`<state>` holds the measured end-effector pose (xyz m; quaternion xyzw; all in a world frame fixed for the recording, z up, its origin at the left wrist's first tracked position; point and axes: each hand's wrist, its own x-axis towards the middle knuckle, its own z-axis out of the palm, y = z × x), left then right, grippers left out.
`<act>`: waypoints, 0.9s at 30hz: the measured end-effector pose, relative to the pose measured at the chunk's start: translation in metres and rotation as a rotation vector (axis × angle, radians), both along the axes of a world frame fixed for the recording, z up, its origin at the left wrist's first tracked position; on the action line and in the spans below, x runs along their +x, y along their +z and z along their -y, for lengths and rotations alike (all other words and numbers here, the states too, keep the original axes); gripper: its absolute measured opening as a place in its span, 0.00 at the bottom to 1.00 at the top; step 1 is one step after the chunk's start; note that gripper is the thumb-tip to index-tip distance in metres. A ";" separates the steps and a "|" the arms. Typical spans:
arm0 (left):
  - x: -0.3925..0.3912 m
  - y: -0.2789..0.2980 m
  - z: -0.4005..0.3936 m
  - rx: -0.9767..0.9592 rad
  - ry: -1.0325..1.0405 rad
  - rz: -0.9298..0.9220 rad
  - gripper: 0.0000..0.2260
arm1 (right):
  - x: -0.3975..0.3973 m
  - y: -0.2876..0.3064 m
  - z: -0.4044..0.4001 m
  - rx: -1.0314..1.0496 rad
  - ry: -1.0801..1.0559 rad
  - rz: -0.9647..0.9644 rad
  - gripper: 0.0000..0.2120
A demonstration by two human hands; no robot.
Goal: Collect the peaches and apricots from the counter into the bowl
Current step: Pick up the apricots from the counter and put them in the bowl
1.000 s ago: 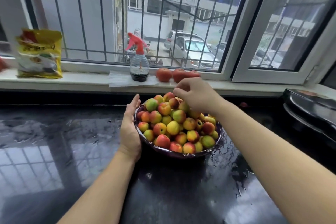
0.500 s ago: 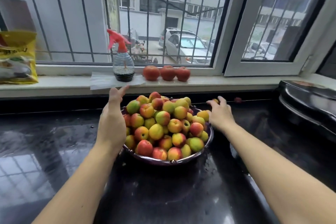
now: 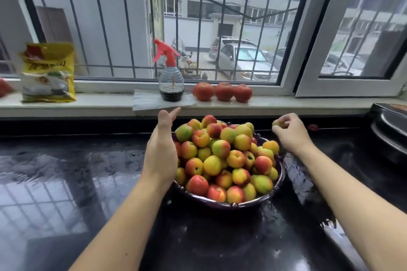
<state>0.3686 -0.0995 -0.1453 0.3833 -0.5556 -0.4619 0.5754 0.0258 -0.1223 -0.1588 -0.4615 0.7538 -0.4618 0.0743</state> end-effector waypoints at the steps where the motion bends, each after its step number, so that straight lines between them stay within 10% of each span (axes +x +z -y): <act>1: 0.000 0.000 0.000 0.001 0.004 0.003 0.35 | 0.010 0.016 -0.009 -0.066 0.076 0.097 0.09; 6: 0.000 -0.001 -0.001 0.007 0.021 0.025 0.35 | 0.076 0.087 -0.043 -0.115 0.469 0.054 0.17; 9: -0.001 0.001 -0.002 0.018 0.031 0.025 0.37 | 0.107 0.096 -0.046 -0.041 0.499 -0.192 0.13; 22: -0.001 0.002 -0.004 0.025 0.059 0.050 0.37 | 0.105 0.078 -0.038 0.163 0.585 -0.128 0.14; 27: -0.002 0.000 -0.001 0.003 0.066 0.090 0.36 | 0.046 0.059 -0.024 -0.084 0.289 0.235 0.19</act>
